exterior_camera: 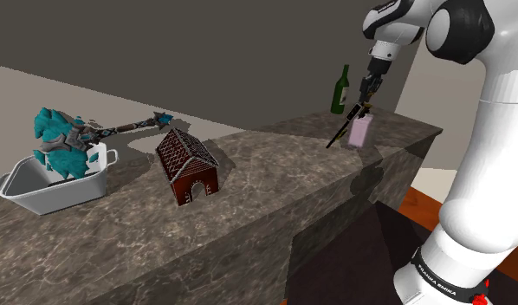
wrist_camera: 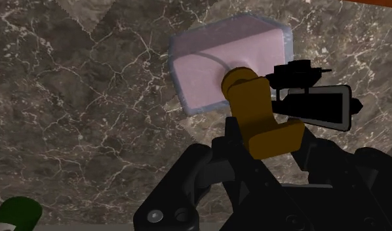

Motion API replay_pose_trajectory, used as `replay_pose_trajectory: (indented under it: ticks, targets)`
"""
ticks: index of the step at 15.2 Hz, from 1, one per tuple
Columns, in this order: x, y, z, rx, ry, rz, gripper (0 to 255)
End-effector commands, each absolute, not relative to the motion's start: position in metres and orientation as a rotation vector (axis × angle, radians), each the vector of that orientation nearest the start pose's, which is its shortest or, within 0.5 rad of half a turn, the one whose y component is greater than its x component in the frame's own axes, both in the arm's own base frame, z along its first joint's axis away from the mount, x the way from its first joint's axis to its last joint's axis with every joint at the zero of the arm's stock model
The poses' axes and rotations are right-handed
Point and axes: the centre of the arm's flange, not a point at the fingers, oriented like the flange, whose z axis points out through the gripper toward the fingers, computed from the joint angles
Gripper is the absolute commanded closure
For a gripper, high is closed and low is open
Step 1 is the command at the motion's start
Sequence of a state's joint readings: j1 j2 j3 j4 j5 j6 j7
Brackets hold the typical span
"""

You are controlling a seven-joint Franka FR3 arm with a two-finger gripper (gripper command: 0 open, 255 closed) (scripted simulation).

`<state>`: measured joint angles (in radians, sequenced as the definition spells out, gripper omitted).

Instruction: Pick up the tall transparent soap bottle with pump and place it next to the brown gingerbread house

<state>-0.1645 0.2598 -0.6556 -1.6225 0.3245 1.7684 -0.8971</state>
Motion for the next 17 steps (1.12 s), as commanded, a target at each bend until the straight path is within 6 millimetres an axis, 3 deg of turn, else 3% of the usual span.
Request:
replay_pose_trajectory:
  ticks: [1,17]
  targets:
    - [0.469,-0.409,0.503,-2.993,-0.023,-0.125,255]
    - [0.469,-0.409,0.587,-2.993,-0.023,-0.125,255]
